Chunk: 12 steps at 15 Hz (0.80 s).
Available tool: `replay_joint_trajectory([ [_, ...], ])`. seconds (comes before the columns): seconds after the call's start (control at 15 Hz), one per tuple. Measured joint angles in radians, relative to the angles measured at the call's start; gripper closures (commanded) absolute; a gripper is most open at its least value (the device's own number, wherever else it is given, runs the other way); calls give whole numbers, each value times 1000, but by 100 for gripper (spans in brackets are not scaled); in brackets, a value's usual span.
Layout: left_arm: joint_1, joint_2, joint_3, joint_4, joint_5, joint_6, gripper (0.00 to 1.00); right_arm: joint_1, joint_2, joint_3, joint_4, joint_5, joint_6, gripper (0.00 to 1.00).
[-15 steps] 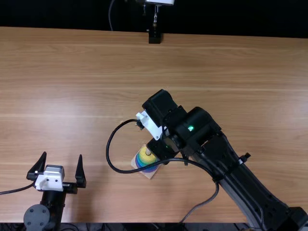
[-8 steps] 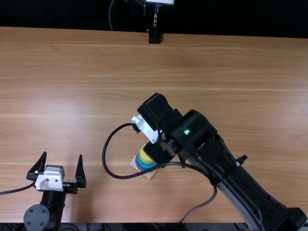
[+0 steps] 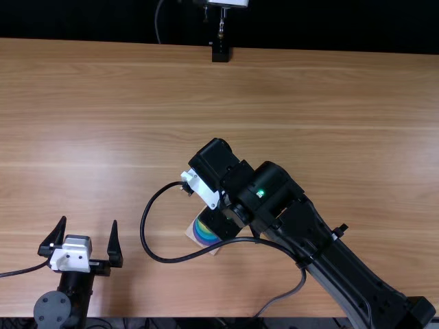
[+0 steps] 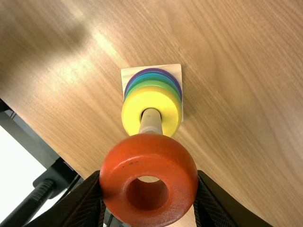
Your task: Build the Hanoi tower: stack the rings onto the peg from bottom to top in this color order: purple, dark blue, light blue, dark green, light green, yellow, orange.
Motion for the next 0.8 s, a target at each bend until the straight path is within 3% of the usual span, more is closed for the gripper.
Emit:
replay_joint_trajectory([
  [0.8,0,0,0,0,0,0,0,0,0,0,38,0,1,100],
])
